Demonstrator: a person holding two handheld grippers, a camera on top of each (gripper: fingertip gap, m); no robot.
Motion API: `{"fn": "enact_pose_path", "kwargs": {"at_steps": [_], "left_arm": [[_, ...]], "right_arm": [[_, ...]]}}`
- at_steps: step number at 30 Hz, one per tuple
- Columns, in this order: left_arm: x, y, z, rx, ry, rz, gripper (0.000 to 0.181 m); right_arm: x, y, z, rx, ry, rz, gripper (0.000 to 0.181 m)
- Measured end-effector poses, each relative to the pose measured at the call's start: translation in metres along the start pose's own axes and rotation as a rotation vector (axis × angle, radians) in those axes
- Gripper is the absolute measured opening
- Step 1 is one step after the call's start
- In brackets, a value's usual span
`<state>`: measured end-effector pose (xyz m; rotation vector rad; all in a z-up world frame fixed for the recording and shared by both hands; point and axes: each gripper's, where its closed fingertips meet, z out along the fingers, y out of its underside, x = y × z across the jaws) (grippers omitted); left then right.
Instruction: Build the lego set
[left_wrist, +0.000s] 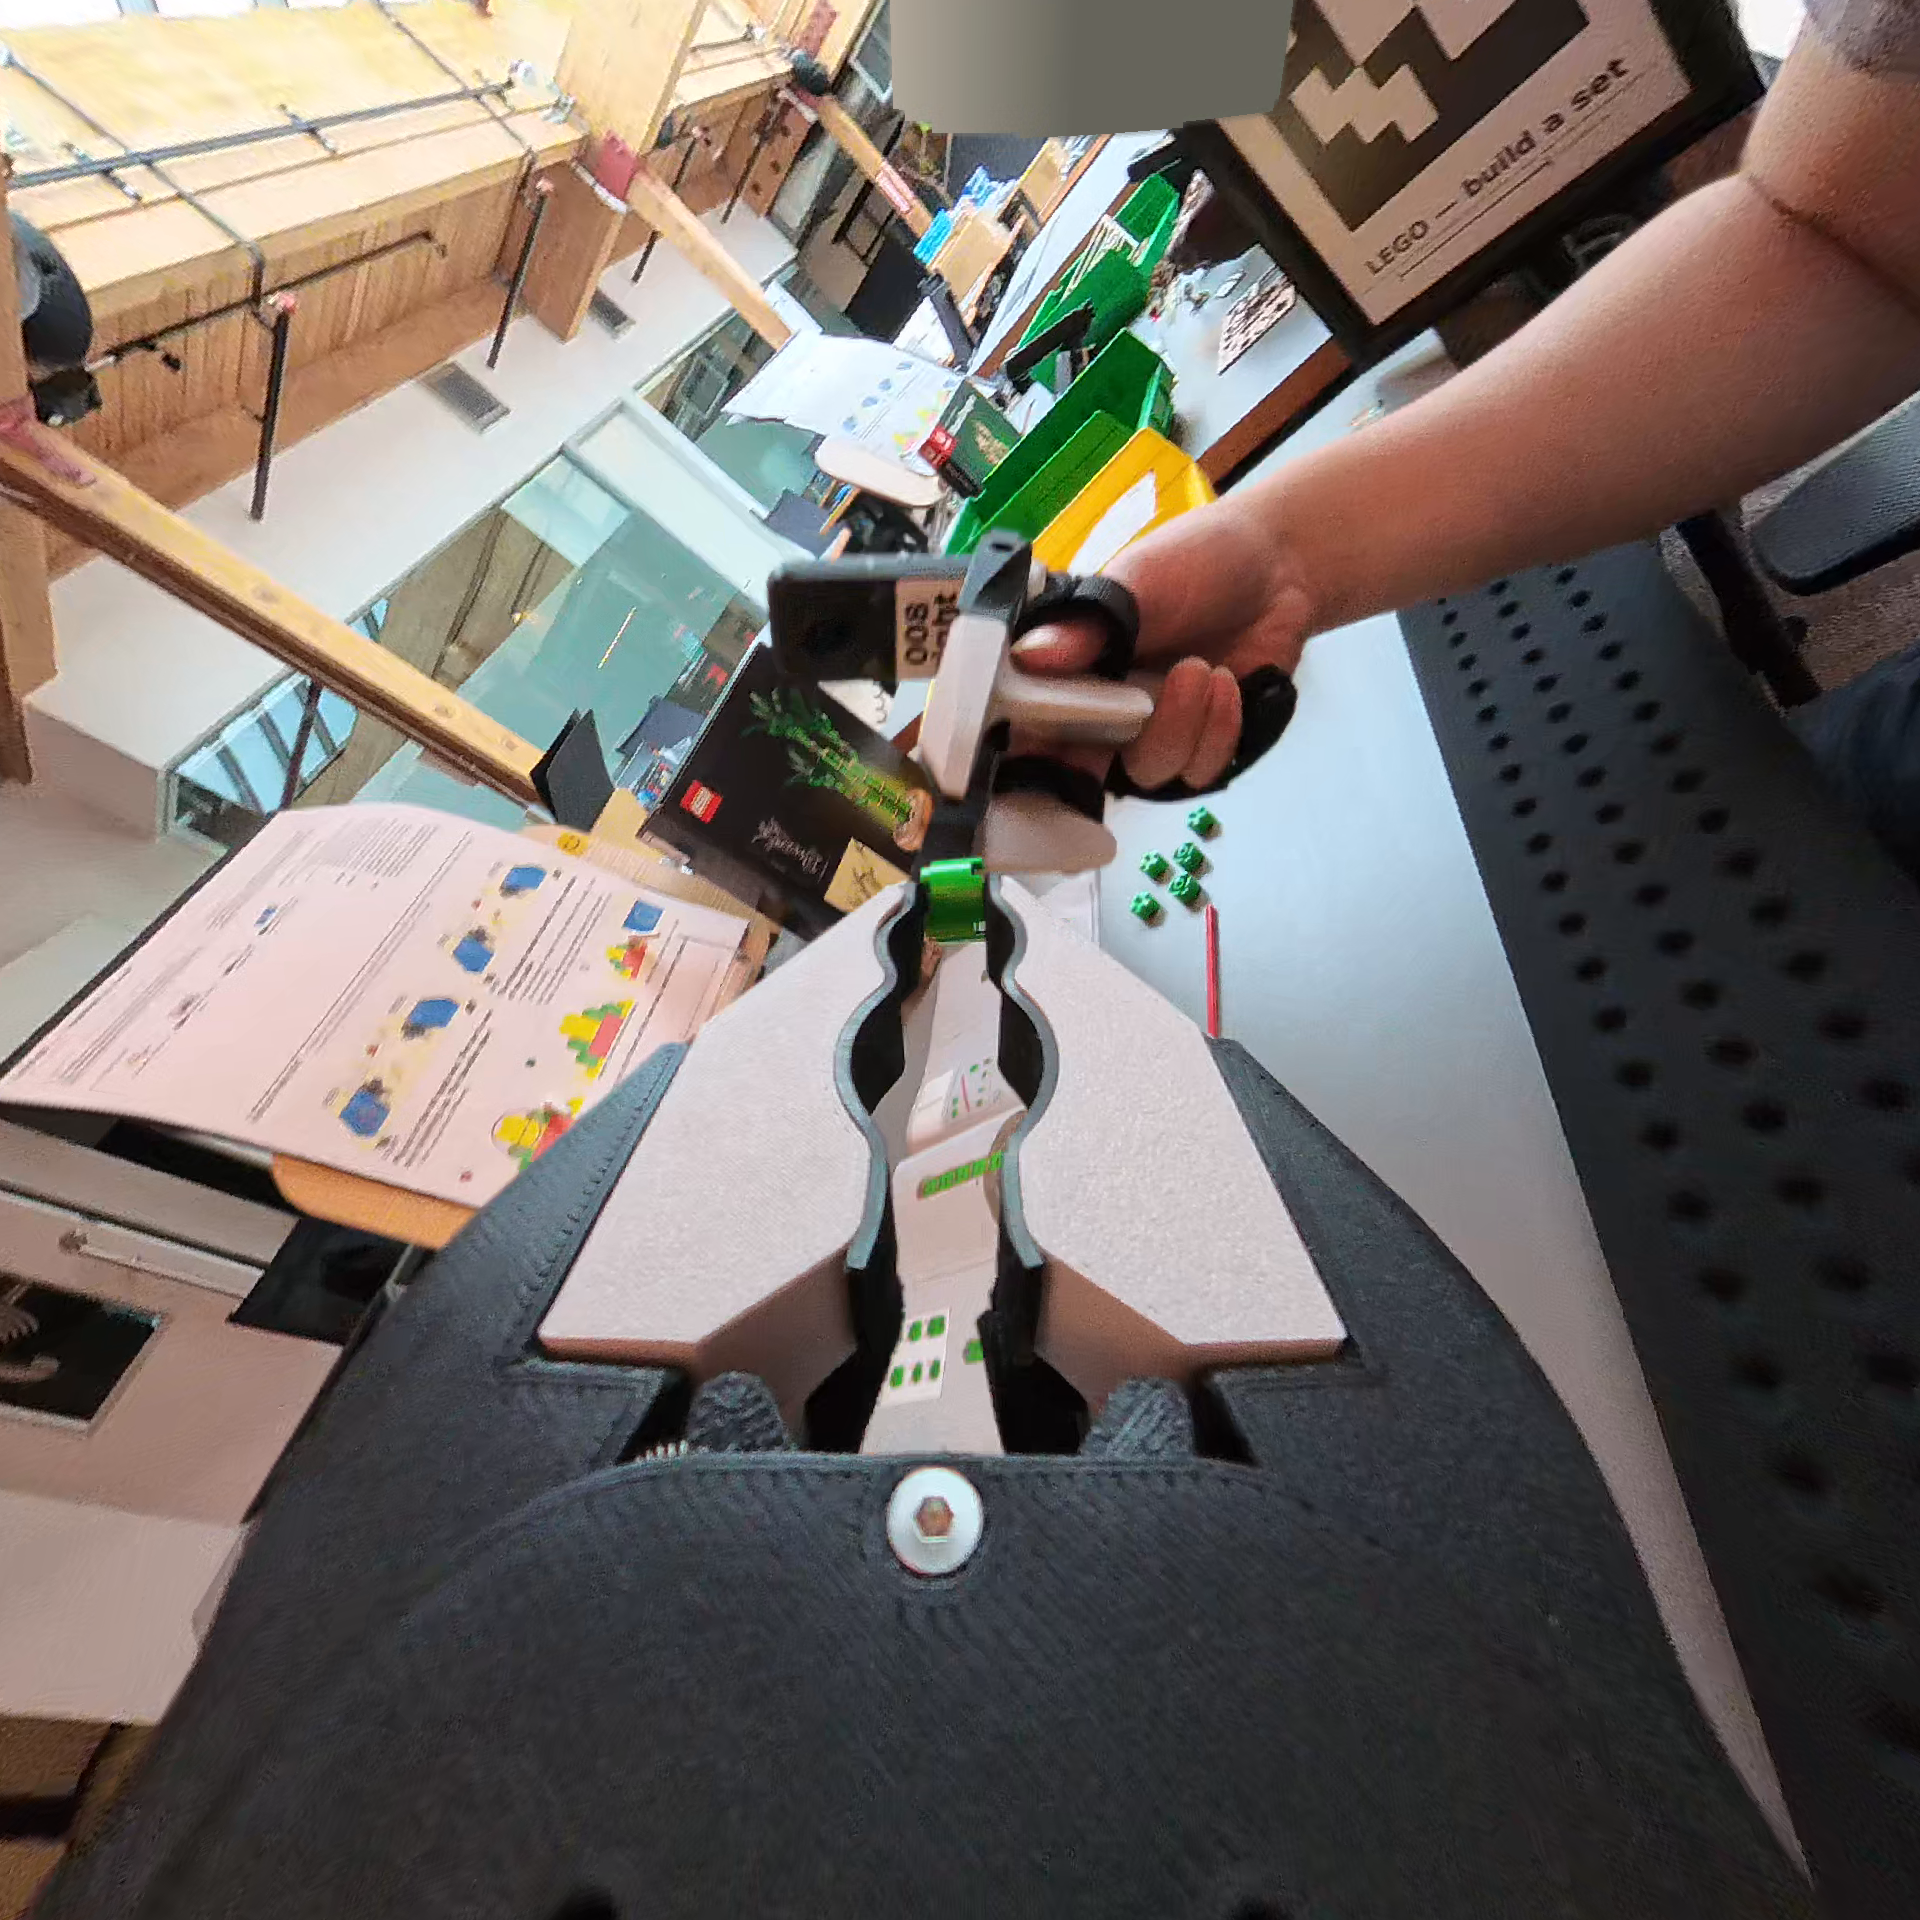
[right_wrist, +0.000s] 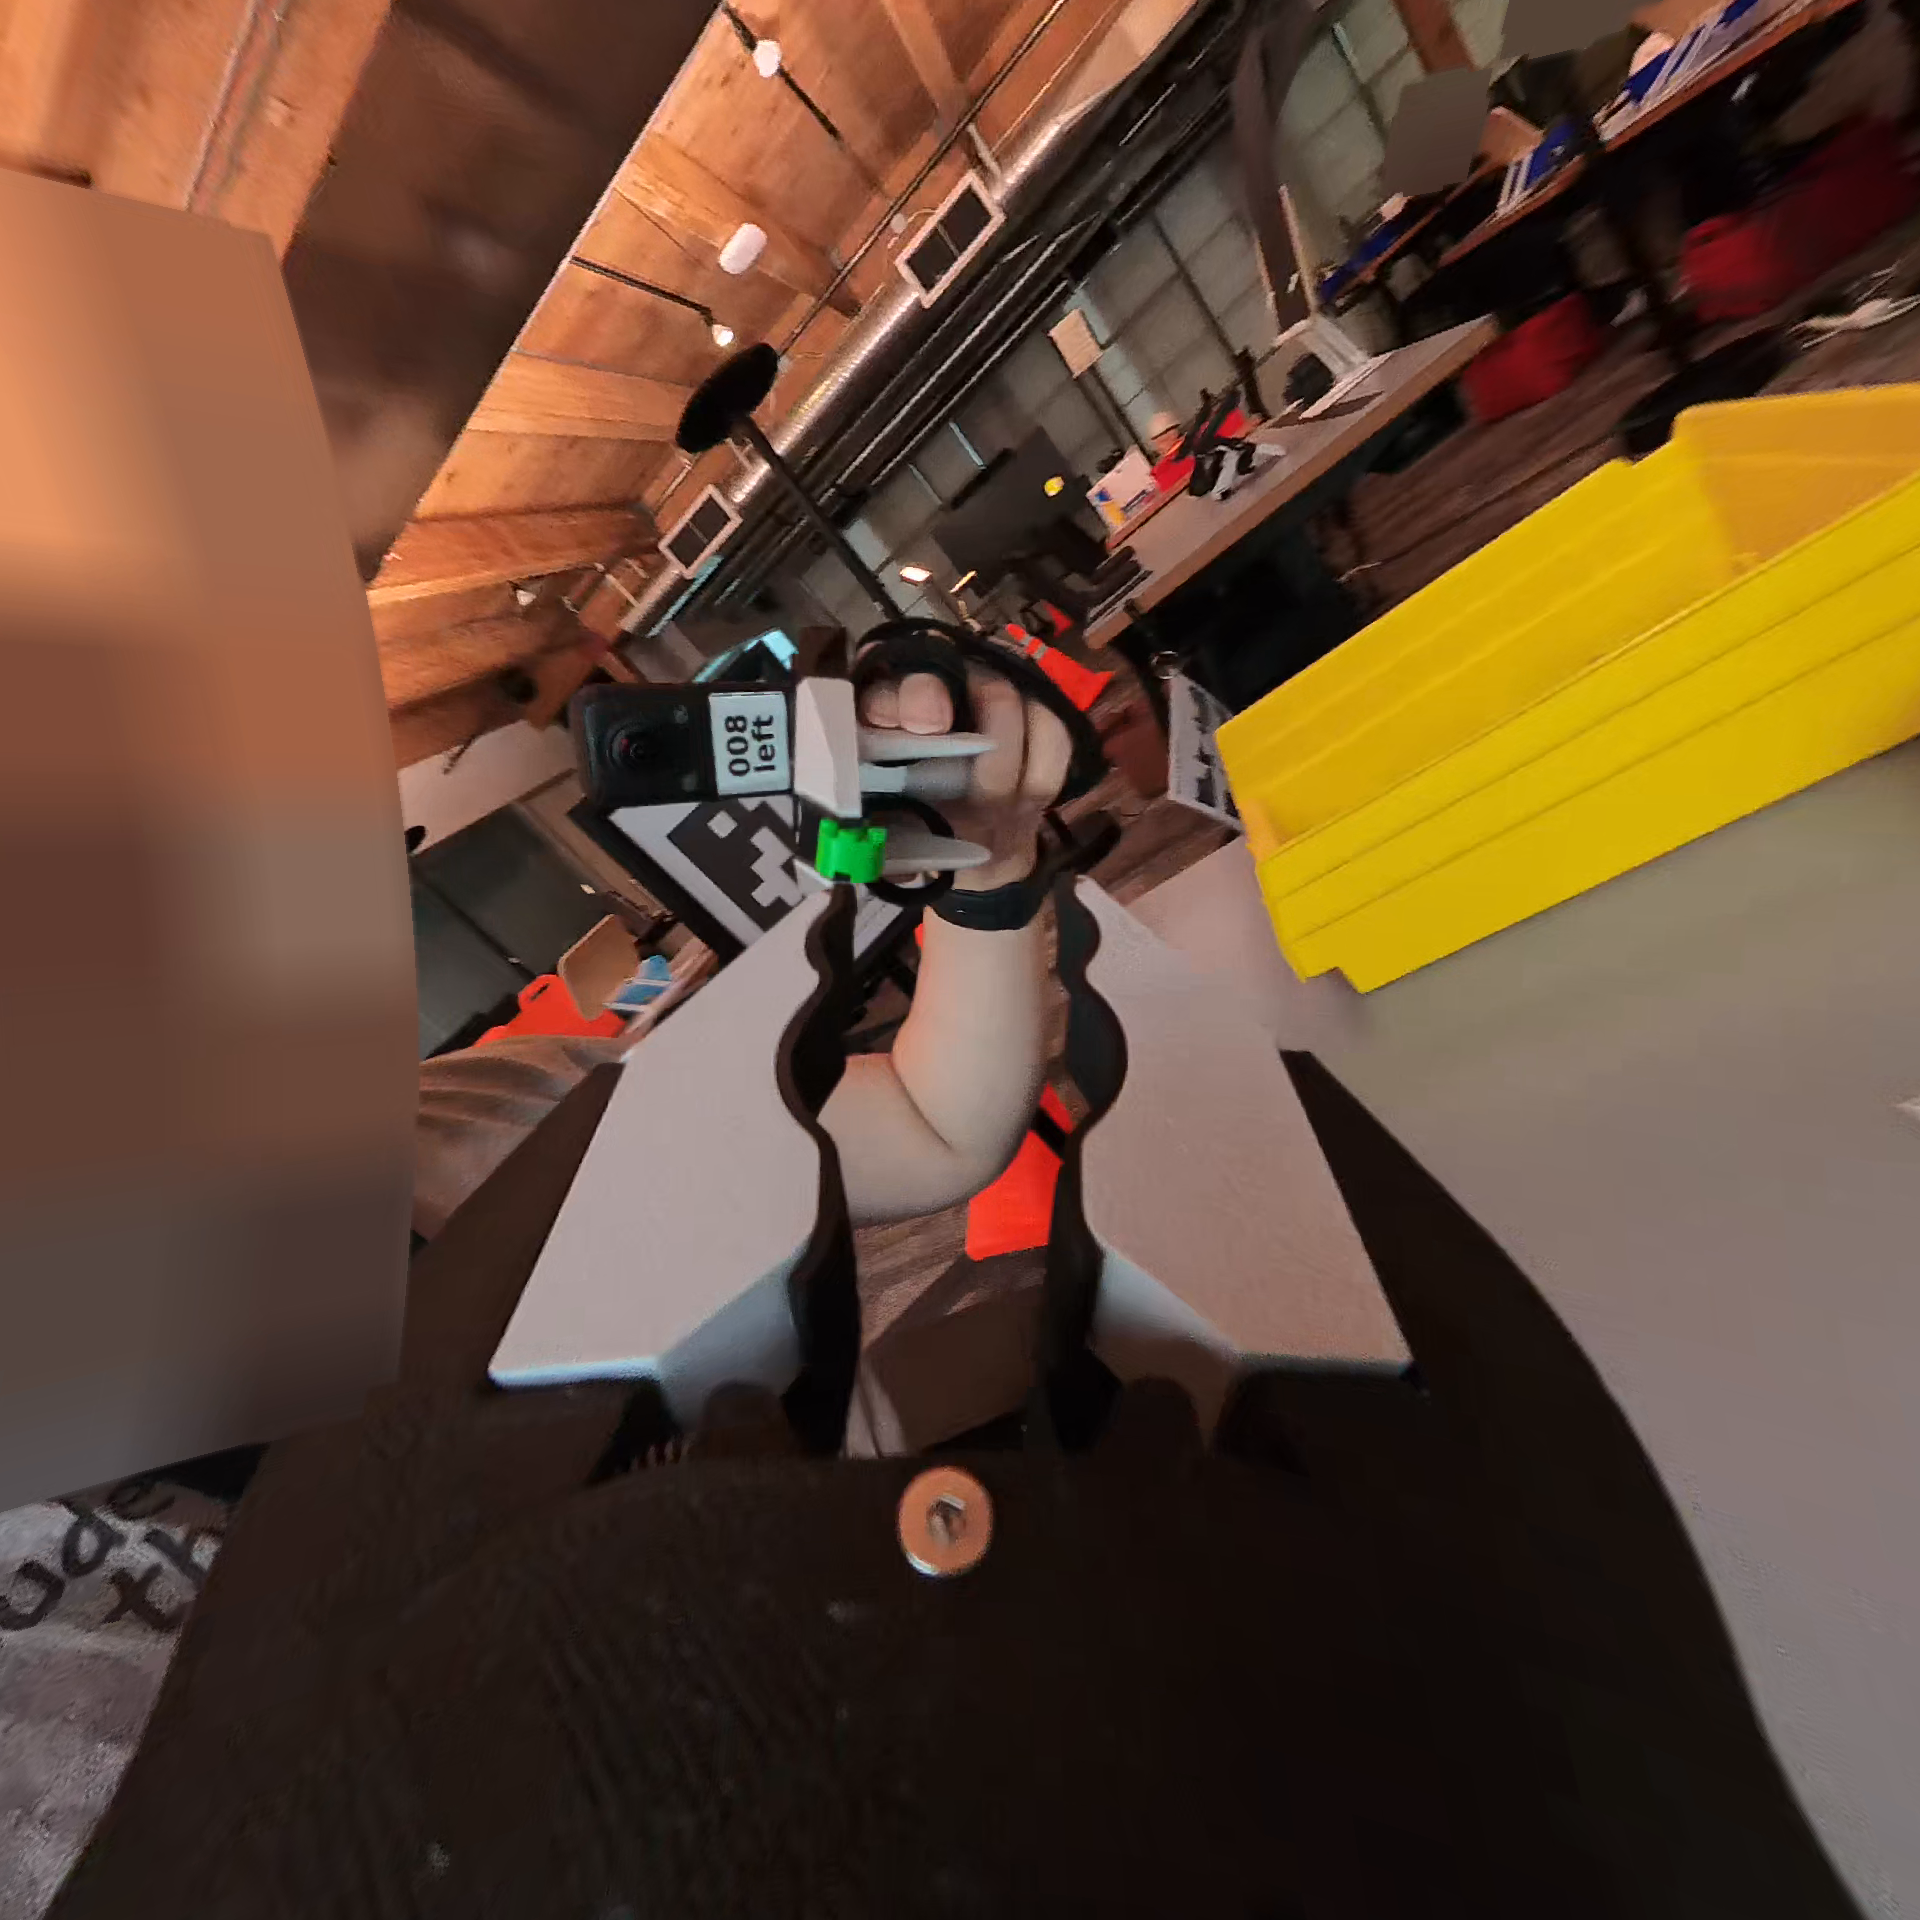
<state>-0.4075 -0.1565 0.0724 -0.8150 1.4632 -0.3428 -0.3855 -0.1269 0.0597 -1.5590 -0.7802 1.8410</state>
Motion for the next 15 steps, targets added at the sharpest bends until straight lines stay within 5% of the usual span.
{"fn": "enact_pose_path", "kwargs": {"at_steps": [15], "left_arm": [[0.033,0.001,0.047,-0.001,0.144,0.007,0.01]], "right_arm": [[-0.018,0.031,-0.007,-0.11,-0.065,0.019,0.015]]}}
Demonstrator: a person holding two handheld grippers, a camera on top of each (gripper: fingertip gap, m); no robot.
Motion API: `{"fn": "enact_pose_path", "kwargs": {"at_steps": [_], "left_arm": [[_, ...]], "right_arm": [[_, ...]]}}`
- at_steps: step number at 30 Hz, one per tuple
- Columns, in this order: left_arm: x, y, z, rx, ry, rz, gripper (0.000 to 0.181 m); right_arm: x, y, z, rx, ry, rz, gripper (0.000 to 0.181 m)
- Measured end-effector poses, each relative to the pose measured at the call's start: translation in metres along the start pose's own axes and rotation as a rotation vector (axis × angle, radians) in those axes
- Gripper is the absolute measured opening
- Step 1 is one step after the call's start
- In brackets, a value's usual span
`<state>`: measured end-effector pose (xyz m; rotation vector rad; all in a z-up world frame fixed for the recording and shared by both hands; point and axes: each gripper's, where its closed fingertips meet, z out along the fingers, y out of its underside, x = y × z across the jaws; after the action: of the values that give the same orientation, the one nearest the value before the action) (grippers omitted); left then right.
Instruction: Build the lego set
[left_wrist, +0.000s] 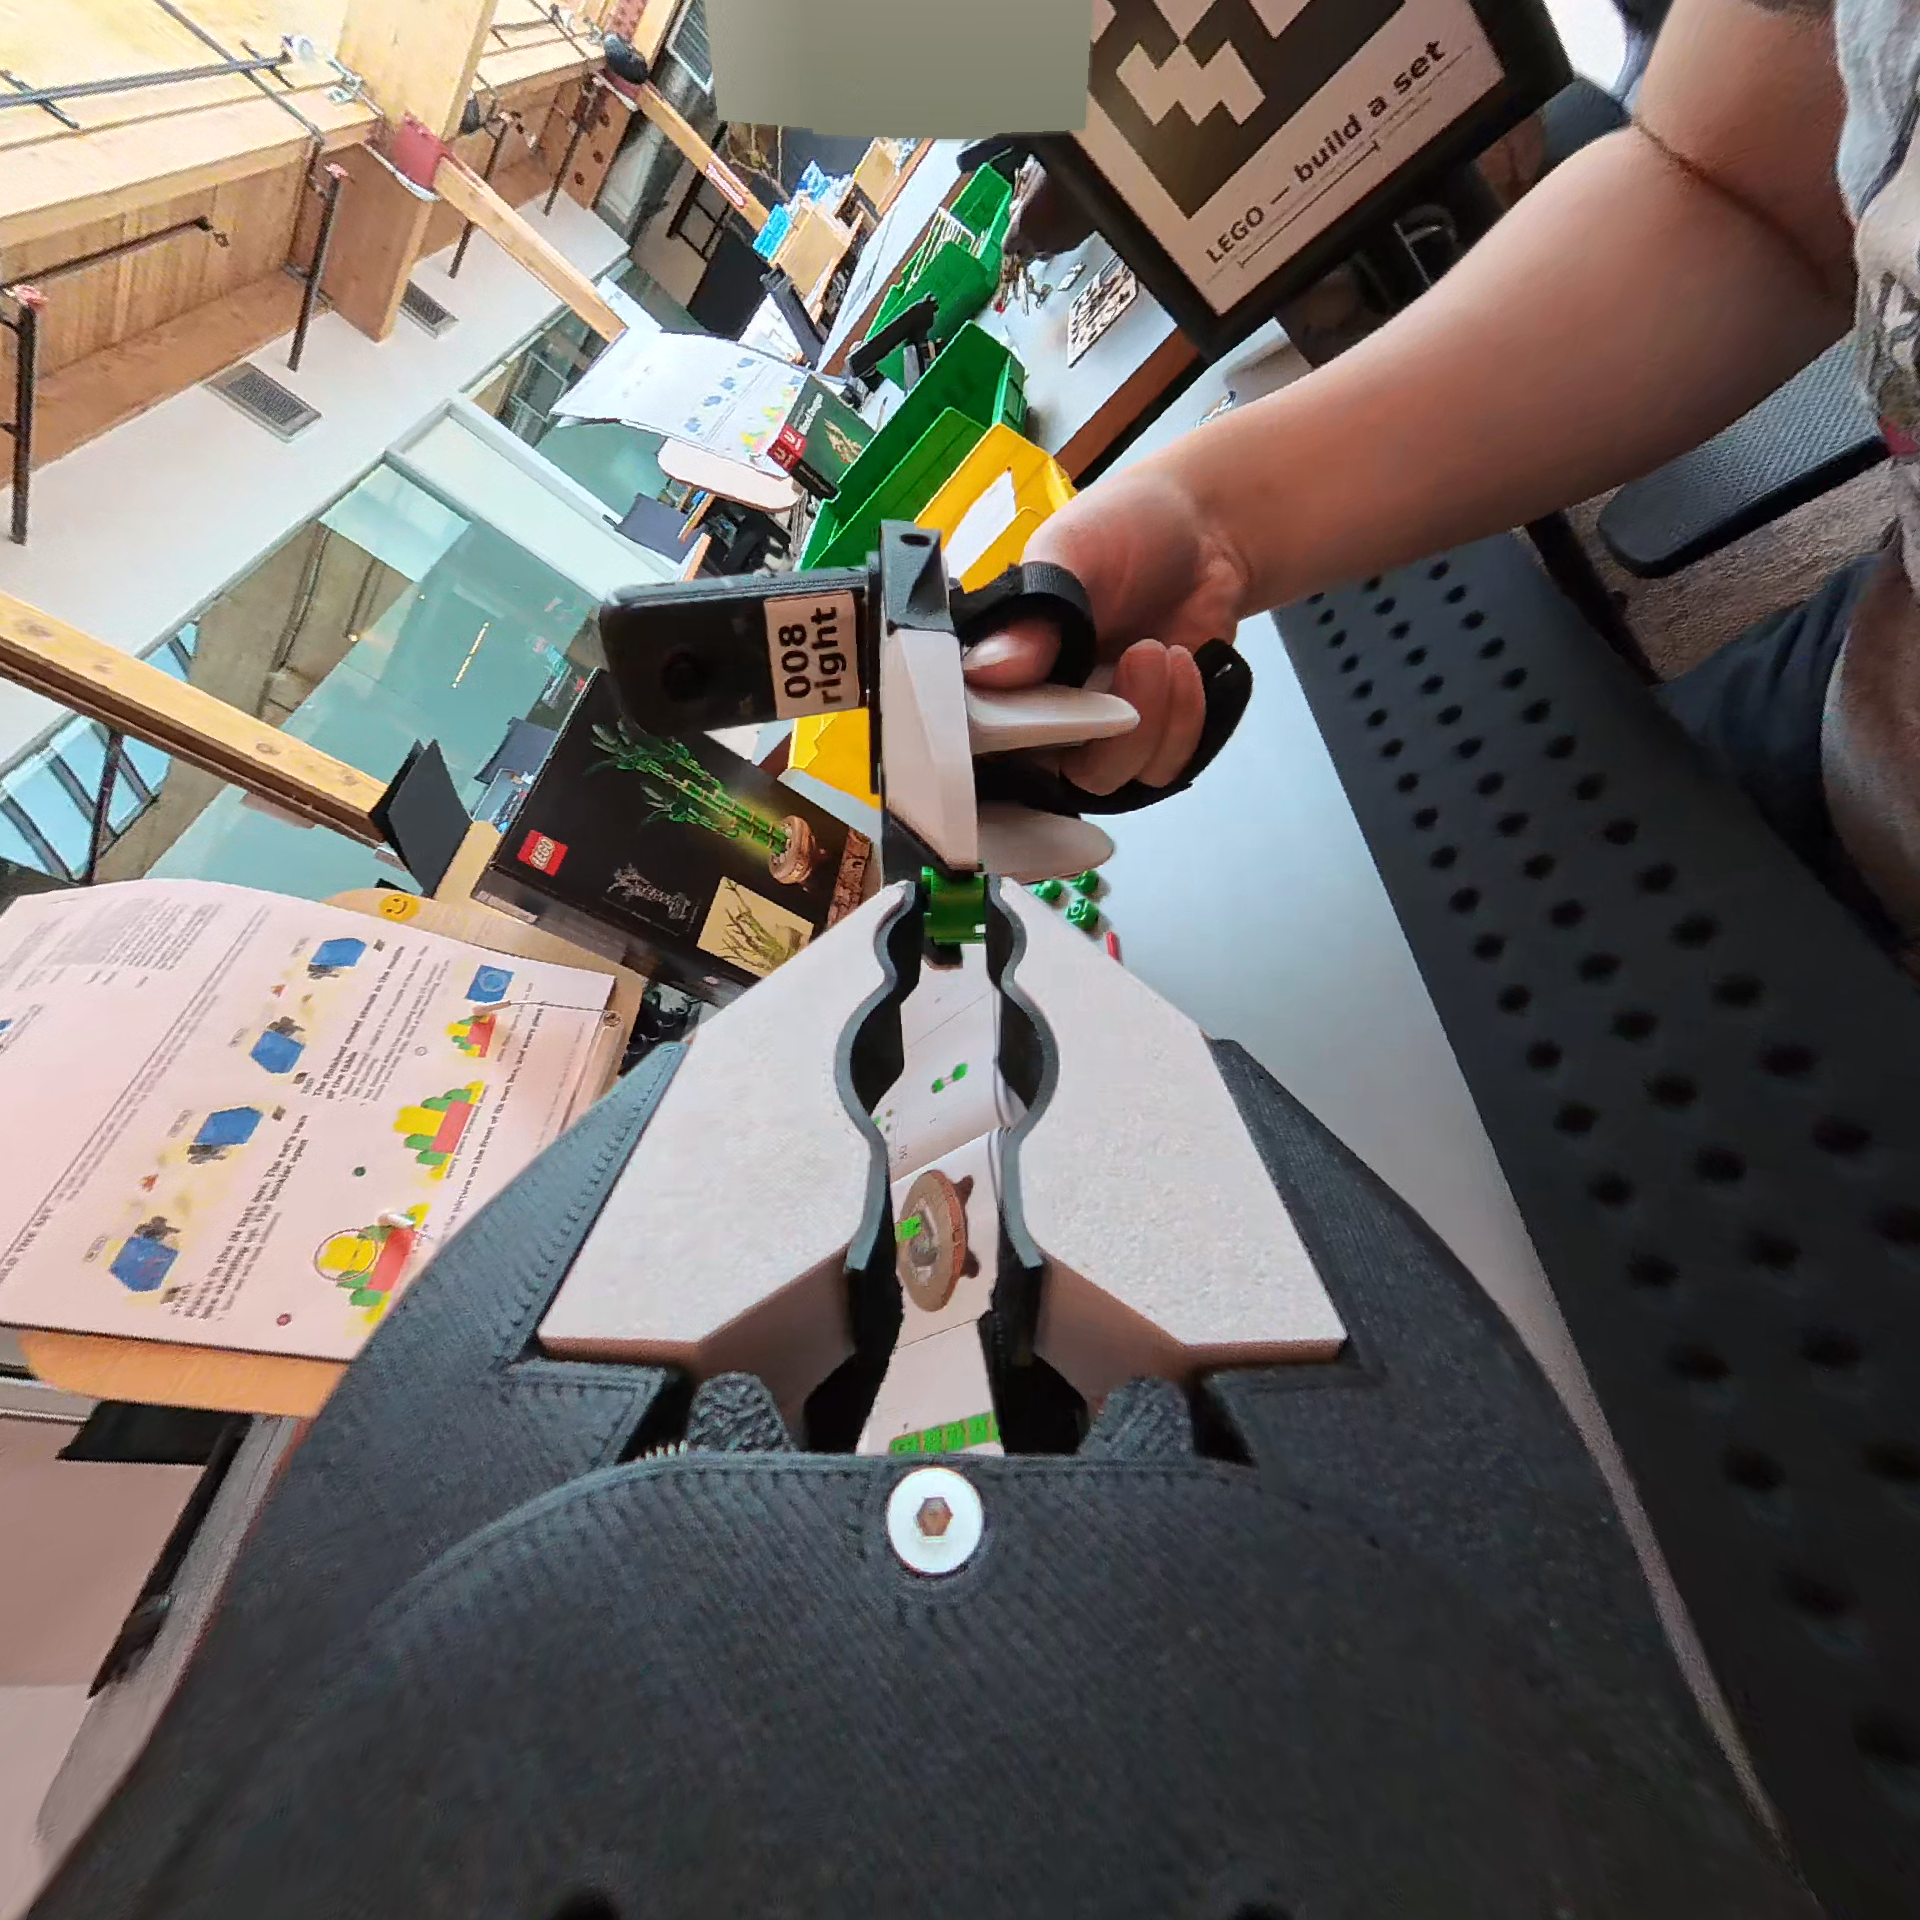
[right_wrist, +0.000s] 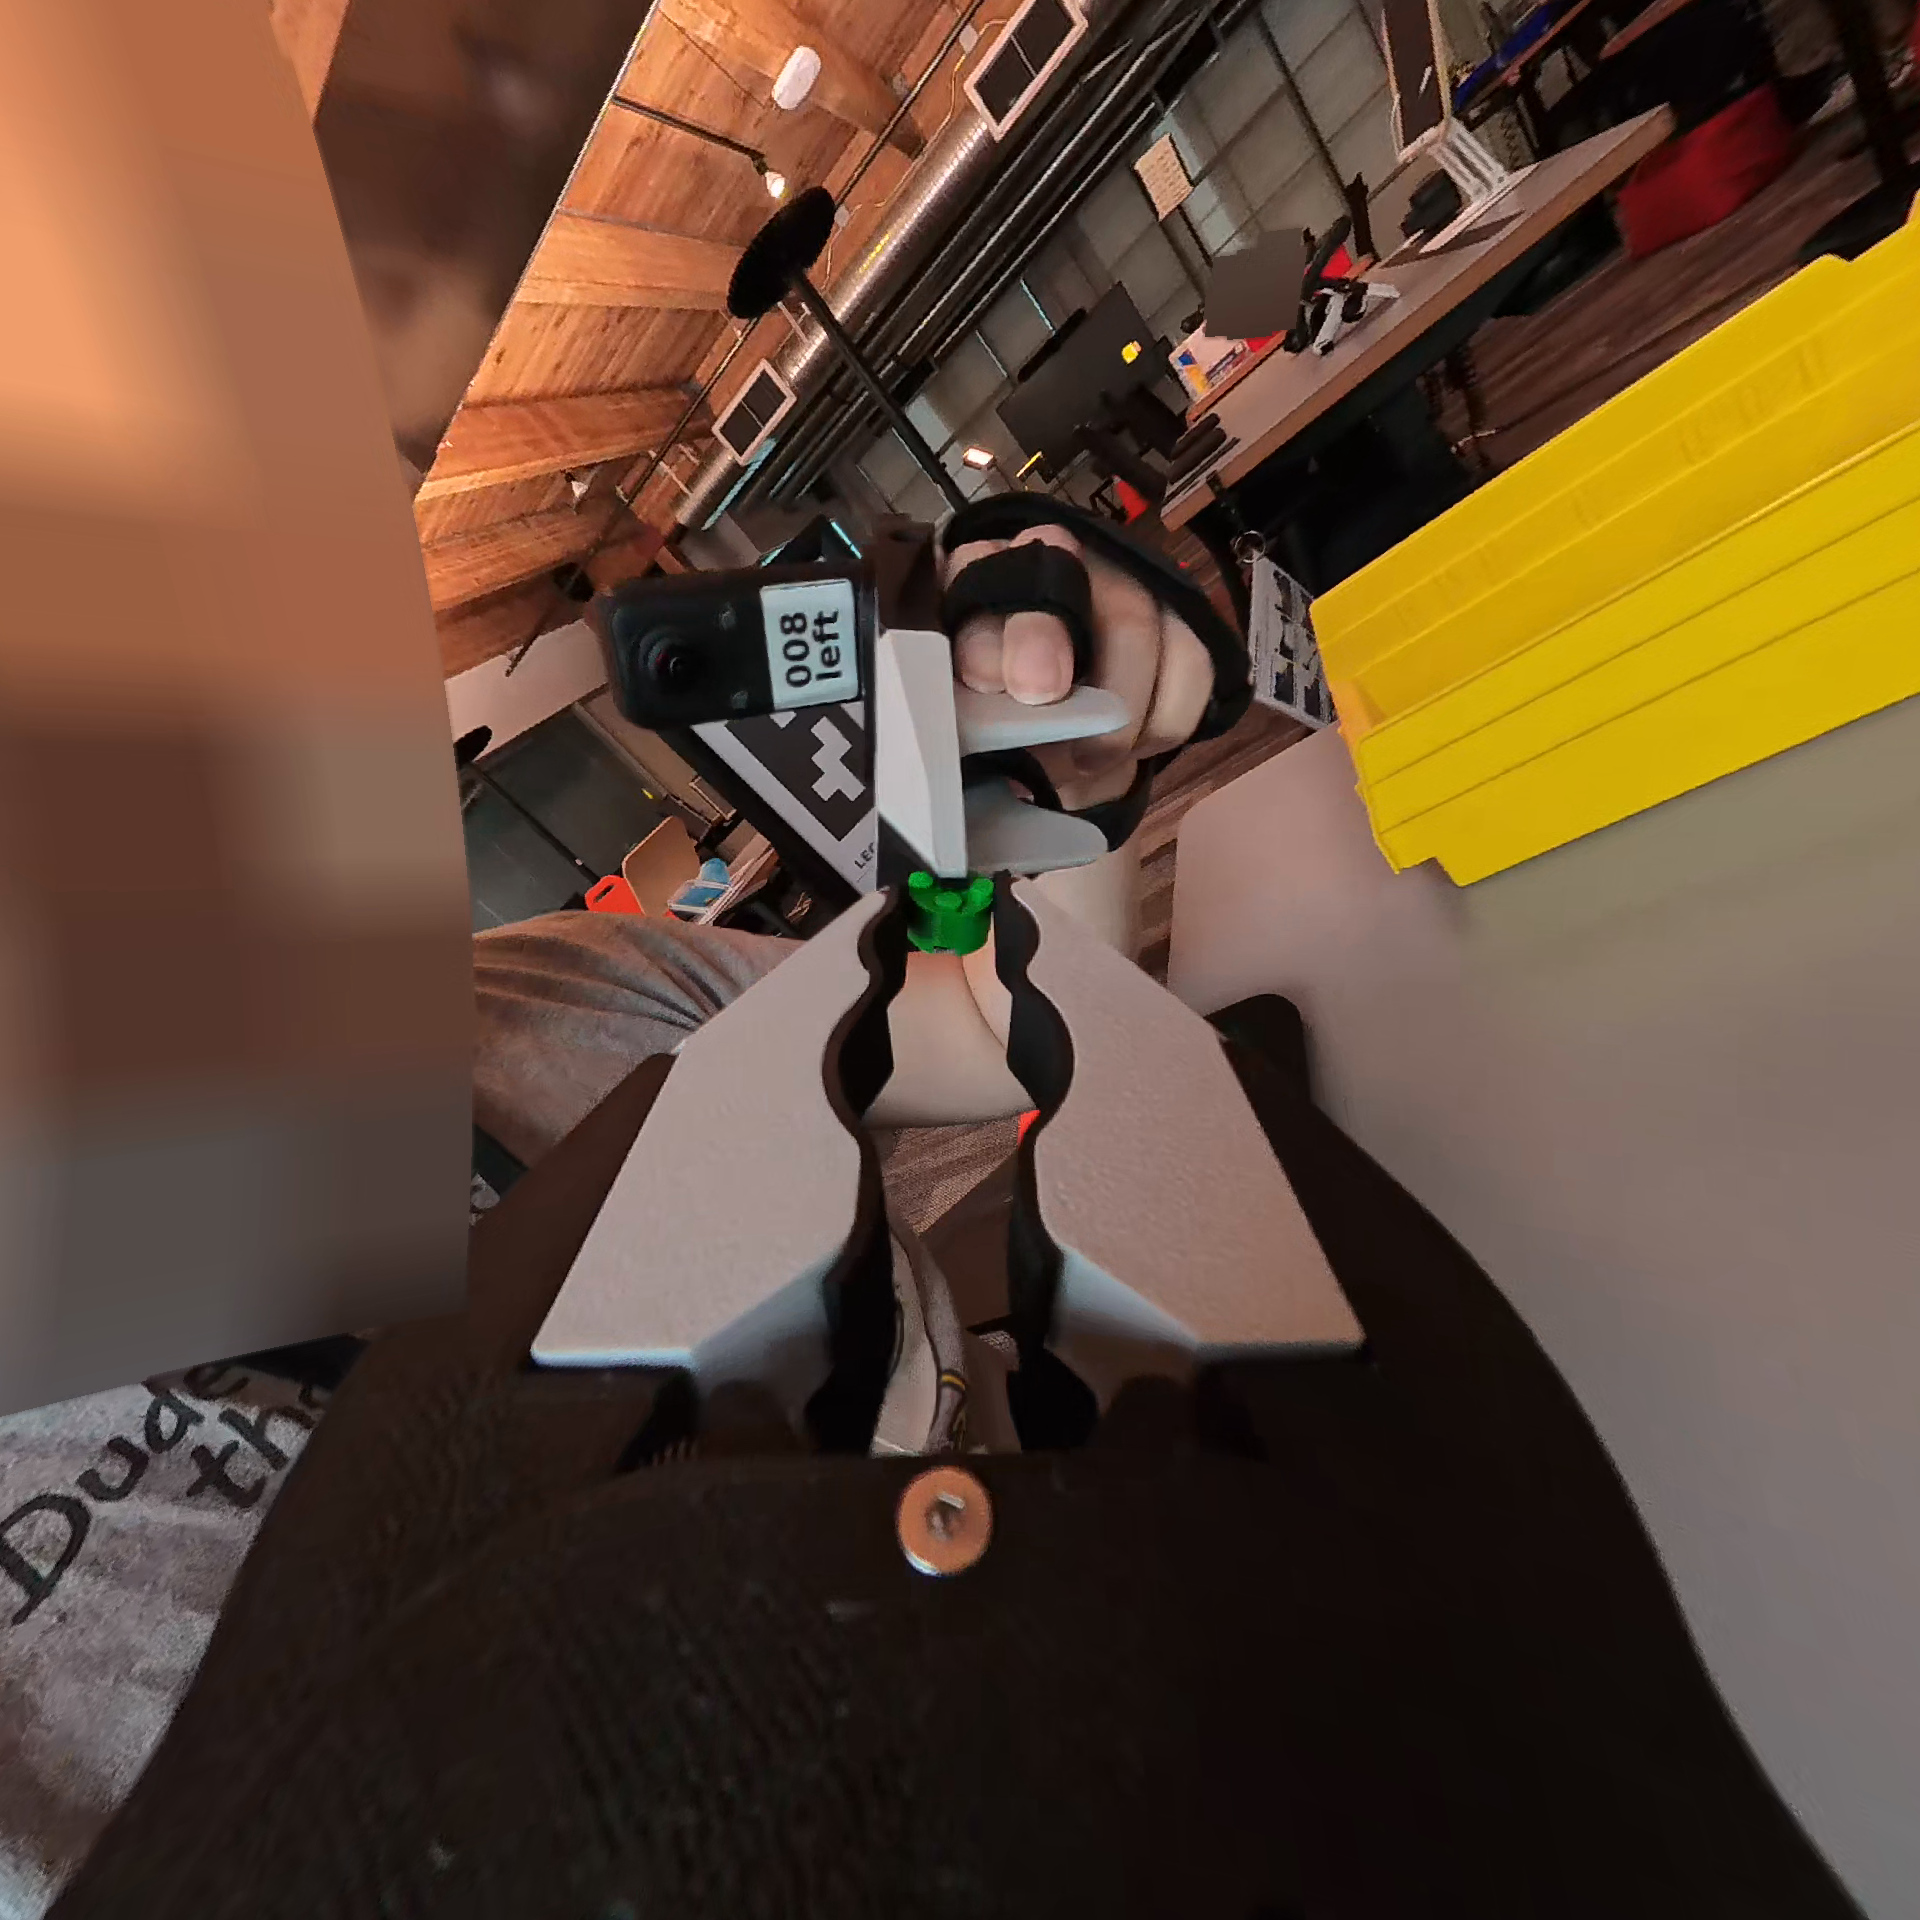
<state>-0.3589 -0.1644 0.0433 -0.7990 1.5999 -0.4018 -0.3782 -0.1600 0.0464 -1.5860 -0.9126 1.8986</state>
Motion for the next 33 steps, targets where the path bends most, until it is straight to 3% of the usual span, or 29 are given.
{"fn": "enact_pose_path", "kwargs": {"at_steps": [2,4,6,8,10,11,13,17,22,33], "left_arm": [[-0.003,-0.001,0.004,0.008,-0.018,-0.059,0.022],[-0.01,0.005,0.003,-0.025,-0.039,-0.144,0.048],[-0.01,0.011,-0.005,-0.044,-0.033,-0.22,0.061],[-0.008,0.016,-0.013,-0.039,-0.03,-0.249,0.057],[-0.009,0.02,-0.017,-0.03,-0.039,-0.255,0.051],[-0.009,0.021,-0.016,-0.024,-0.033,-0.262,0.049],[-0.007,0.02,-0.012,-0.018,-0.012,-0.271,0.048],[0.004,0.021,-0.003,-0.051,0.029,-0.248,0.047],[0.01,0.025,-0.001,-0.09,0.034,-0.239,0.045],[0.003,0.028,-0.017,-0.09,-0.007,-0.265,0.042]], "right_arm": [[-0.003,0.001,-0.013,-0.004,0.02,-0.019,0.015],[0.003,0.0,-0.053,-0.01,0.16,-0.12,0.016],[0.037,-0.005,-0.132,-0.01,0.508,-0.326,0.015],[0.09,0.005,-0.241,-0.08,0.951,-0.46,0.015],[0.119,0.041,-0.299,-0.145,1.033,-0.281,0.016],[0.125,0.05,-0.308,-0.122,1.012,-0.204,0.016],[0.134,0.053,-0.314,-0.109,1.021,-0.237,0.015],[0.163,0.074,-0.324,-0.287,1.073,-0.318,0.016],[0.184,0.086,-0.315,-0.349,1.018,-0.273,0.016],[0.185,0.088,-0.323,-0.4,1.017,-0.276,0.023]]}}
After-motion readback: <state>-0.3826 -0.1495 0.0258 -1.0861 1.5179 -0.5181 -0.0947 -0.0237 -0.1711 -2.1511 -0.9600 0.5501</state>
